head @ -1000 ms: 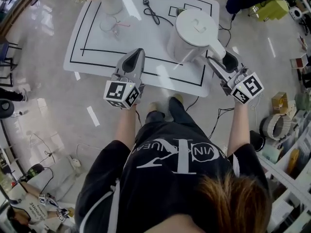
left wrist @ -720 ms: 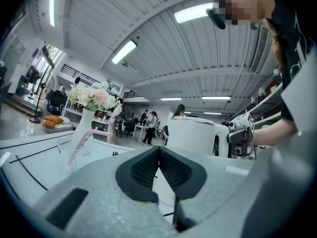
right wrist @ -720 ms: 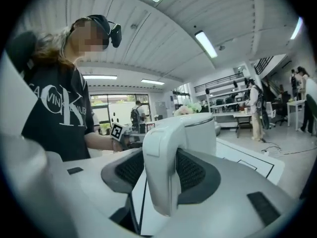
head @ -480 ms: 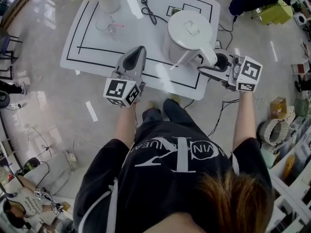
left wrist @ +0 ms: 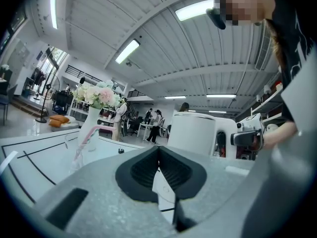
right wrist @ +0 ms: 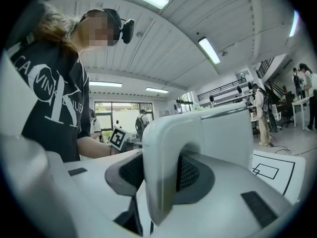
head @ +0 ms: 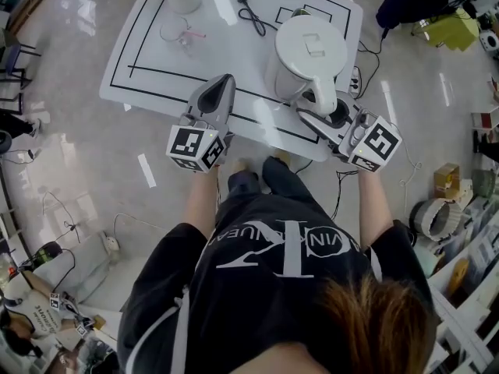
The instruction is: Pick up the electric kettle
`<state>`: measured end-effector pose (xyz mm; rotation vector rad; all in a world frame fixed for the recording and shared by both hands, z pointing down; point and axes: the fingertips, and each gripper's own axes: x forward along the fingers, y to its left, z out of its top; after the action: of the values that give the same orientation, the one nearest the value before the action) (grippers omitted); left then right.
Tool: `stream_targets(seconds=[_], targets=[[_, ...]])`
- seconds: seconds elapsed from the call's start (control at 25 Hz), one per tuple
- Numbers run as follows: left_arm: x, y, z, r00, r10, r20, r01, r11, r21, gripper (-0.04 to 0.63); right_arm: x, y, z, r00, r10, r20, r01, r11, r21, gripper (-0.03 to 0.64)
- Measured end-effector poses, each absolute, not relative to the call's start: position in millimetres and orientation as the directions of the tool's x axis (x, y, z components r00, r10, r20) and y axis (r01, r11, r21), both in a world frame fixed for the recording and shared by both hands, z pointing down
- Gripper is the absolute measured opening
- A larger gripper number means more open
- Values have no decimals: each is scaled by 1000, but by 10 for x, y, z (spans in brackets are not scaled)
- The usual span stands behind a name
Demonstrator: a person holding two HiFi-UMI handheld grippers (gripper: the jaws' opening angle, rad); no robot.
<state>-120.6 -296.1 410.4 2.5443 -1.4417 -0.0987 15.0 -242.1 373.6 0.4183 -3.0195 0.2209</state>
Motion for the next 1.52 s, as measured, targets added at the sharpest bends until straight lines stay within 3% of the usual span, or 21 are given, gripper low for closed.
stream_targets(seconds=[0.48, 1.52], targets=[[-1370, -2879, 4103, 482, -875, 57, -862, -461, 213, 8, -40, -2615, 3560, -921, -381, -79, -367, 918, -152, 126], [-1466, -2787, 3957, 467, -884, 32, -871, -453, 188, 8, 123, -2754, 3254, -853, -503, -138, -481, 861, -164, 124]])
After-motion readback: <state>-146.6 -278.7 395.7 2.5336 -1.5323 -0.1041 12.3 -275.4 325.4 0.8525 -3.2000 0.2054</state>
